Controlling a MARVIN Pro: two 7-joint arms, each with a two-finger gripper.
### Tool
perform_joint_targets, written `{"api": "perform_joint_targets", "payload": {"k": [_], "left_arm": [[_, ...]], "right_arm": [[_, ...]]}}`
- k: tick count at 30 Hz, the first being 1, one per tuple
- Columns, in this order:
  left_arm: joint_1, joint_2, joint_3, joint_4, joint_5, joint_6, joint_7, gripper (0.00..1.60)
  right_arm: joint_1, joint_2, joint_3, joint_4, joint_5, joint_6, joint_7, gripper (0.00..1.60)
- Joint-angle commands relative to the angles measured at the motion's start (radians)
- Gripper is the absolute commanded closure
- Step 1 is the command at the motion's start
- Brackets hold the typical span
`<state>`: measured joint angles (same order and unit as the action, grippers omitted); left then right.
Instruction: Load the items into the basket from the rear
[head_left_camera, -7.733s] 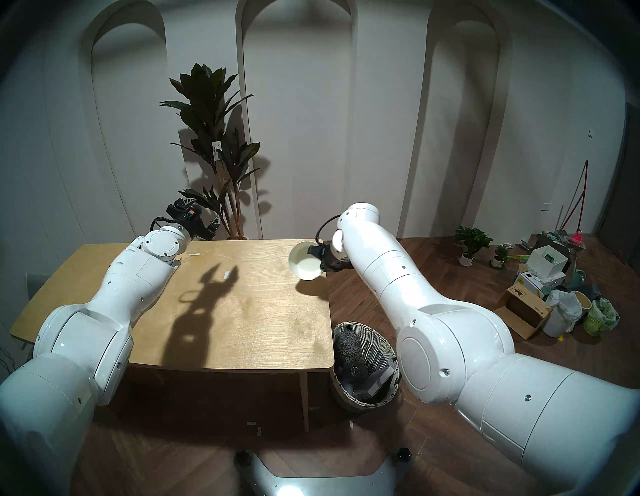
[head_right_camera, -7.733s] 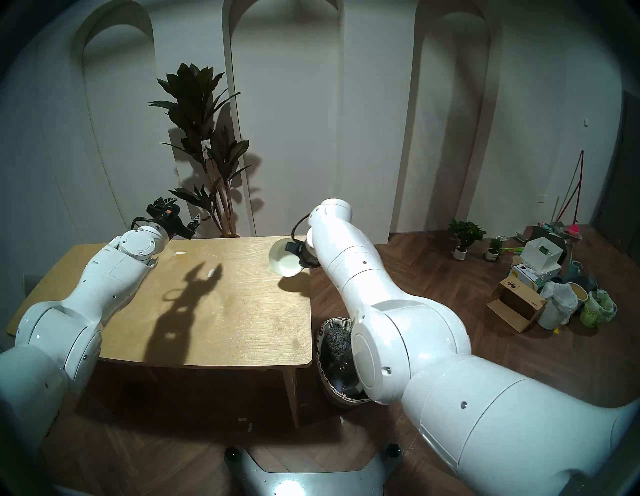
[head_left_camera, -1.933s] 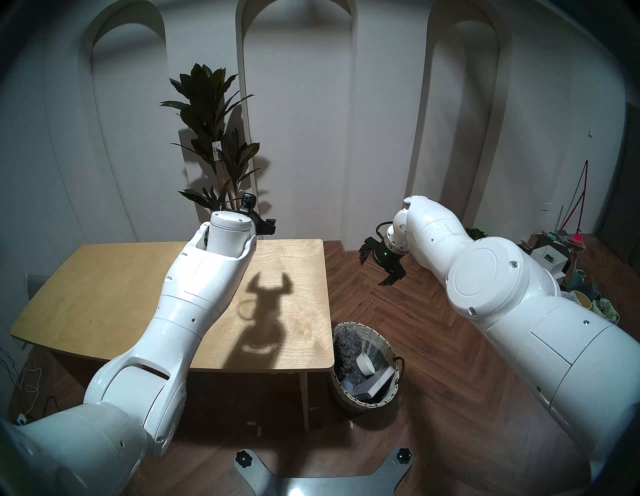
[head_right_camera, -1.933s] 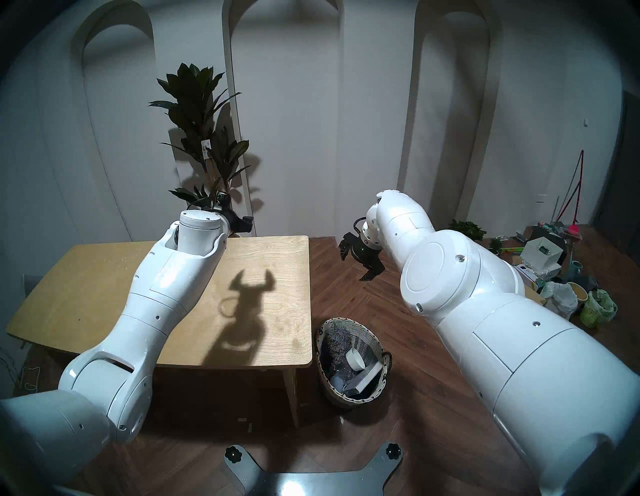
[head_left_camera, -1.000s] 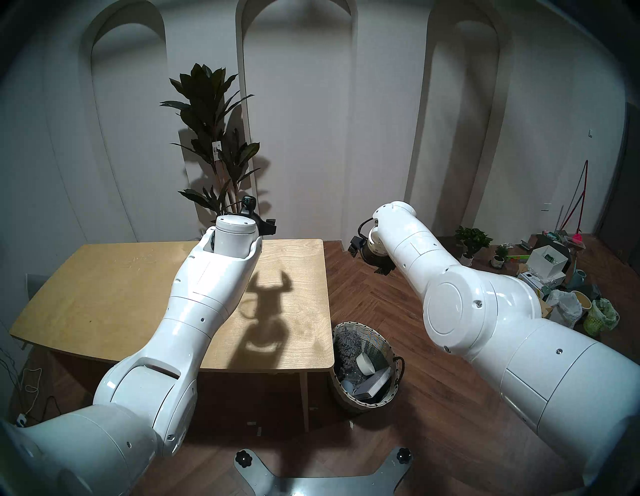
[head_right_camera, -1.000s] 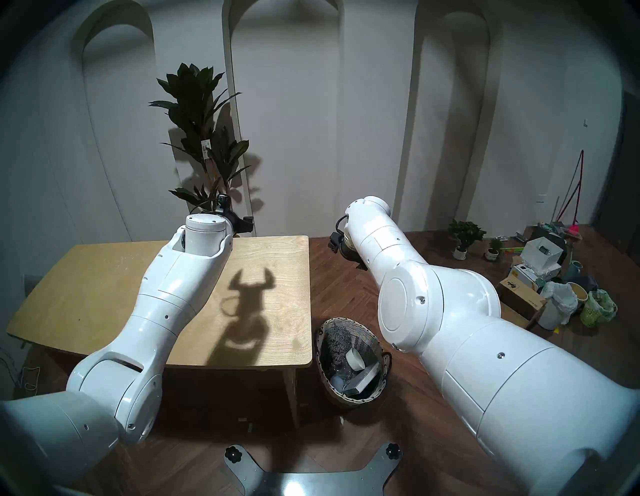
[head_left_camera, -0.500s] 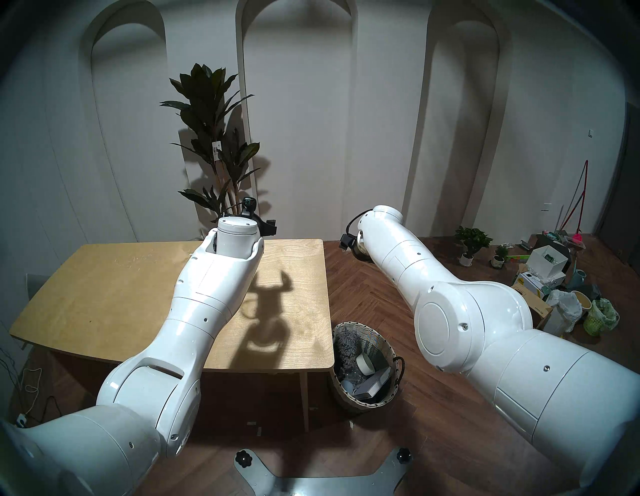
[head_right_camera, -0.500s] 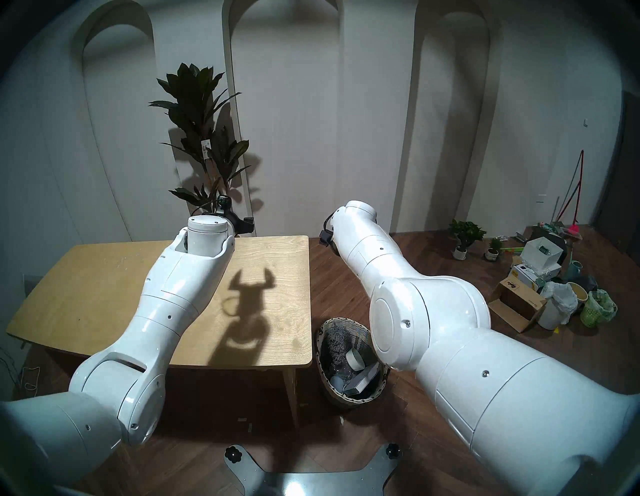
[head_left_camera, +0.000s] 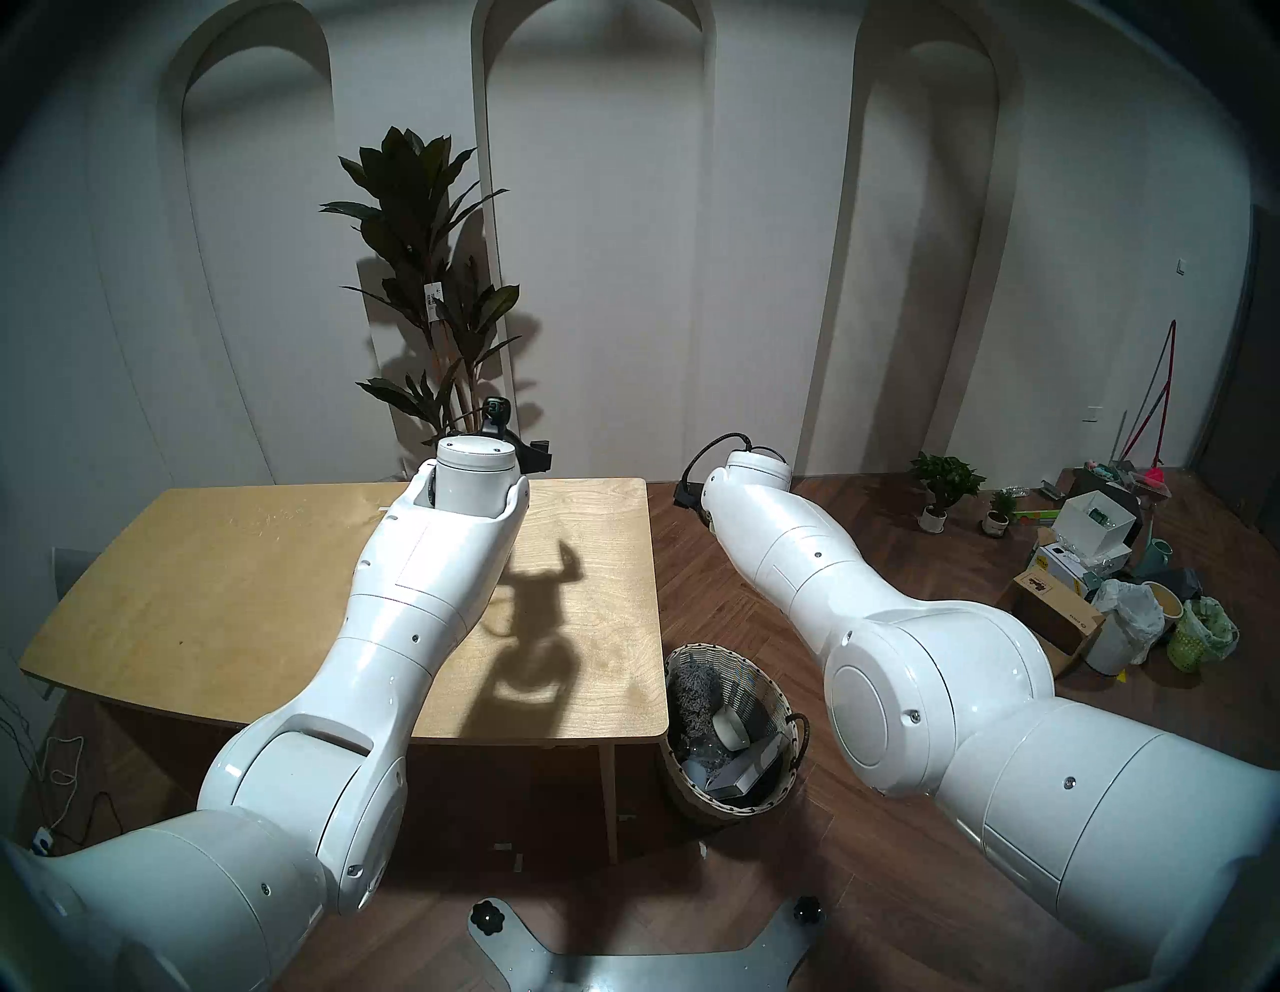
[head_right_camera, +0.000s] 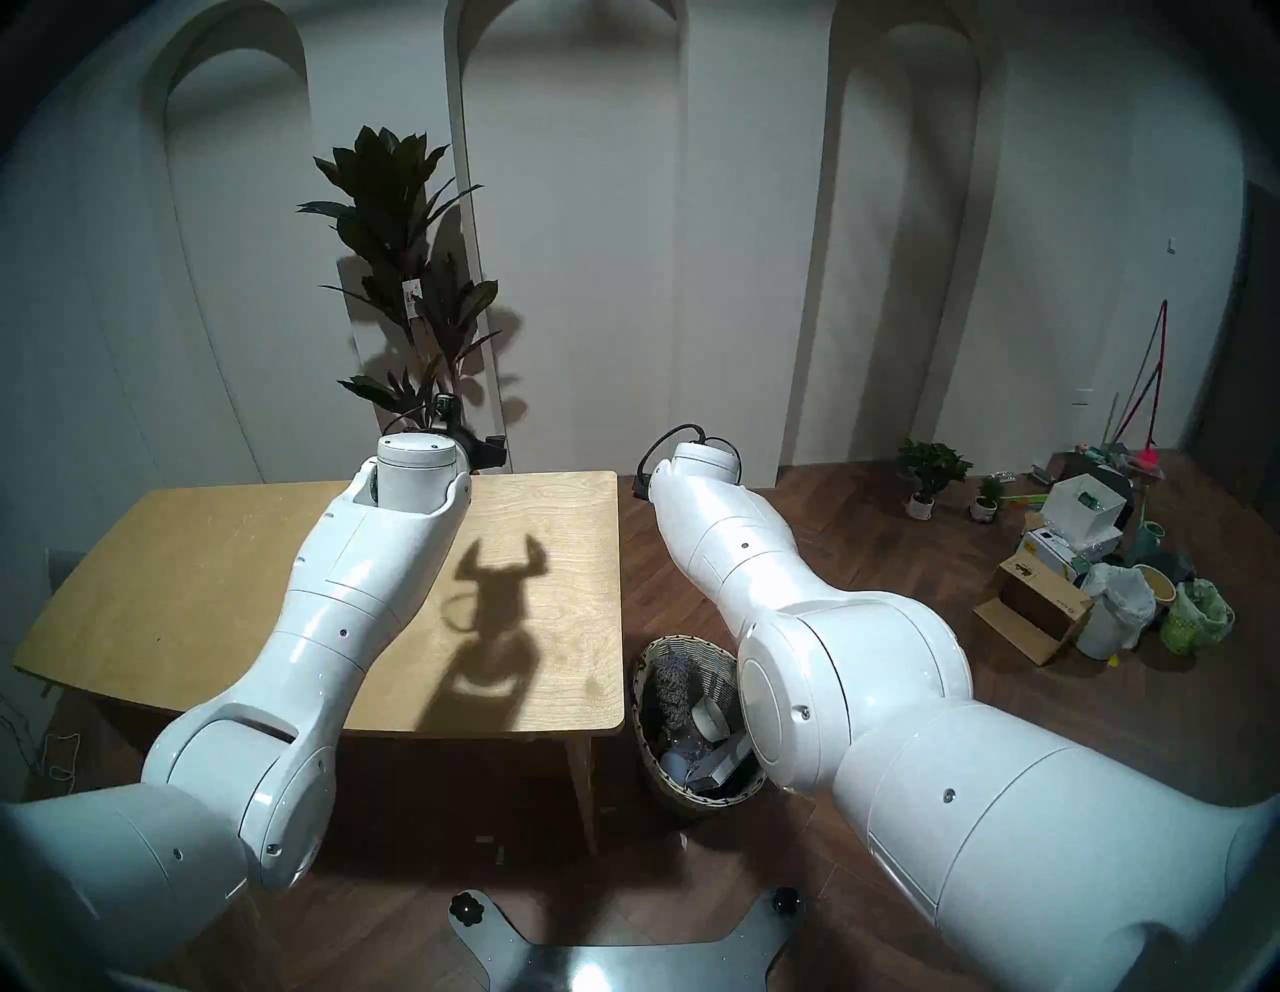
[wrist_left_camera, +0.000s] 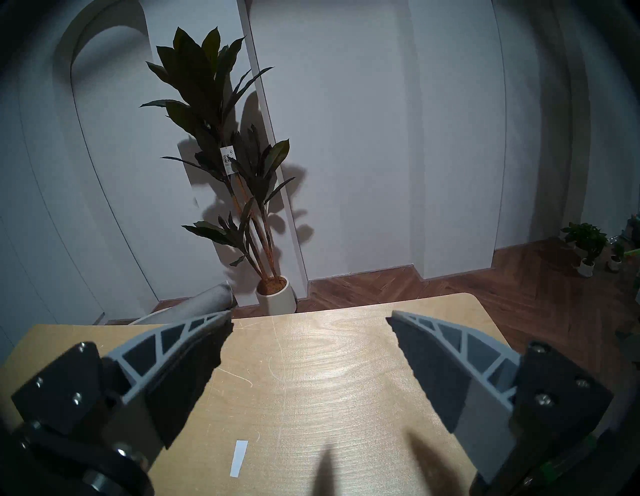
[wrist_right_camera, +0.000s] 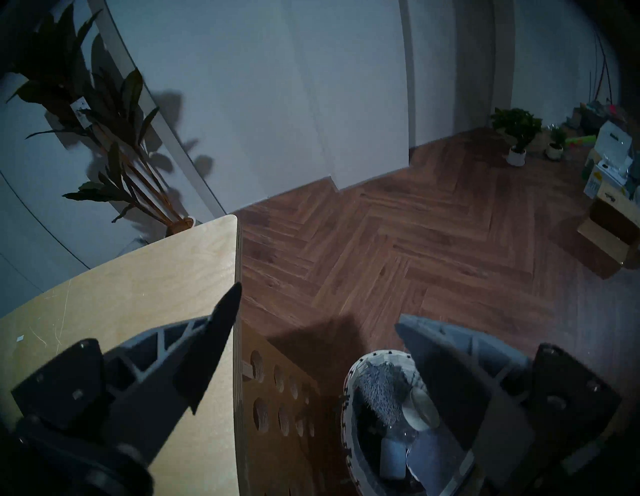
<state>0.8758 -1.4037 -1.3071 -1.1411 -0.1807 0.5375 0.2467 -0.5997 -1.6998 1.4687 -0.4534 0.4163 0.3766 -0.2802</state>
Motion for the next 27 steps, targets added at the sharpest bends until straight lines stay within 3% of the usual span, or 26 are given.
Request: {"api": "perform_joint_targets", "payload": {"k": [1, 14, 27], "left_arm": [[-0.042, -0.013, 0.000, -0.001, 0.002, -0.020, 0.001, 0.00], [-0.067, -0.029, -0.005, 0.059, 0.008, -0.061, 0.018, 0.00], [-0.044, -0.008, 0.036, 0.092, 0.050, -0.223, -0.001, 0.00]], "right_arm": [[-0.029, 0.023, -0.045, -0.073, -0.038, -0.116, 0.086, 0.00], [-0.112, 0.094, -0.116, -0.184, -0.095, -0.326, 0.294, 0.00], [-0.200, 0.145, -0.149, -0.255, -0.121, -0.510, 0.459, 0.00]]}}
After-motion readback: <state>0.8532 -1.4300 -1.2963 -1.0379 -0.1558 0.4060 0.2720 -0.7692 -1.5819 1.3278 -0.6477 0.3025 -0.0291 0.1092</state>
